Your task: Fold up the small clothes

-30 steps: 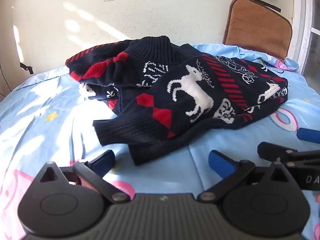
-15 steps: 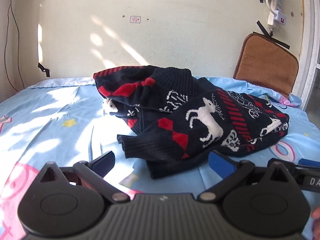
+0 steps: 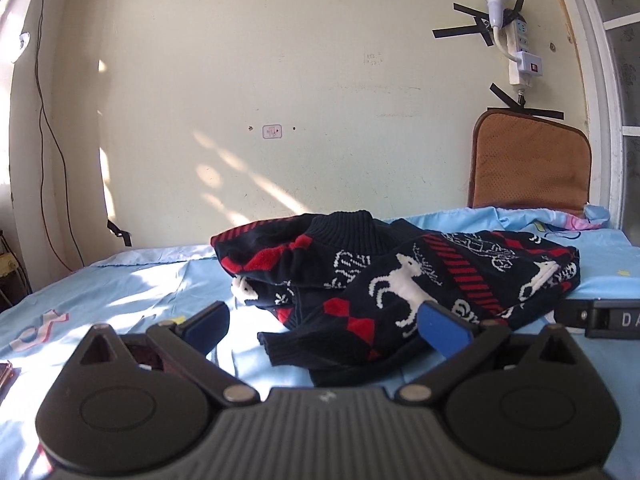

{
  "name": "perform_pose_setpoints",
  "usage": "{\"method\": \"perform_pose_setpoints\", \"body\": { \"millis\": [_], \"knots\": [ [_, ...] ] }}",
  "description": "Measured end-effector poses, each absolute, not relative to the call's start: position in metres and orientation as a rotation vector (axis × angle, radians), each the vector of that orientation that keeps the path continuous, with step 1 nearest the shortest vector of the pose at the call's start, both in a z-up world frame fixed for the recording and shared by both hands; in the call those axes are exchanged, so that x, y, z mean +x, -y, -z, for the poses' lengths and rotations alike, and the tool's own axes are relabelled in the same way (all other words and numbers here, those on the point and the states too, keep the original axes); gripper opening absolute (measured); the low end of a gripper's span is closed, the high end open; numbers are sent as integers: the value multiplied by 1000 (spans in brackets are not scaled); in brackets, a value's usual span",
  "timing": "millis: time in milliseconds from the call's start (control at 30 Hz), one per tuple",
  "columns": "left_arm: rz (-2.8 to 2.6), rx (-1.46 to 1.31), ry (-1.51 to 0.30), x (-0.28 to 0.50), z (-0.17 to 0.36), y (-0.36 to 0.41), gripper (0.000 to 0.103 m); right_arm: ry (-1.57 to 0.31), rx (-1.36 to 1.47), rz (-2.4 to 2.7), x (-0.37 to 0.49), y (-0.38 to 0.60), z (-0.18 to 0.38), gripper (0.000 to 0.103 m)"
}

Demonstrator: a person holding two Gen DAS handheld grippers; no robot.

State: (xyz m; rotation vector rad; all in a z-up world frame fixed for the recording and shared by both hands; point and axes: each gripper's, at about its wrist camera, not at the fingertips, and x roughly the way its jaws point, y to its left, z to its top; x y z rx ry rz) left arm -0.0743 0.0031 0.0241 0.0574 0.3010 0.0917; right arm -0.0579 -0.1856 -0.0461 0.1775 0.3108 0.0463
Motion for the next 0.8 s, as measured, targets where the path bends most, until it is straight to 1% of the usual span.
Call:
{"method": "perform_pose_setpoints", "body": {
  "millis": [200, 333, 400, 567, 667, 800],
  "knots": [
    [-100, -36, -367, -66, -21, -21, 103, -234, 156, -31, -60, 181, 37, 103],
    [-115, -120, -427, -59, -17, -36, 103, -111, 109, -4, -64, 169, 30, 103],
    [-117, -159, -448, -57, -16, -43, 103, -81, 73, 6, -65, 162, 34, 103],
    [-116, -191, -470, -54, -15, -46, 103, -69, 26, -19, -69, 156, 33, 103],
    [-109, -181, -476, -54, -15, -44, 103, -57, 46, -27, -71, 159, 34, 103],
    [-109, -180, -484, -52, -15, -42, 103, -86, 89, -30, -67, 164, 34, 103]
  ]
}}
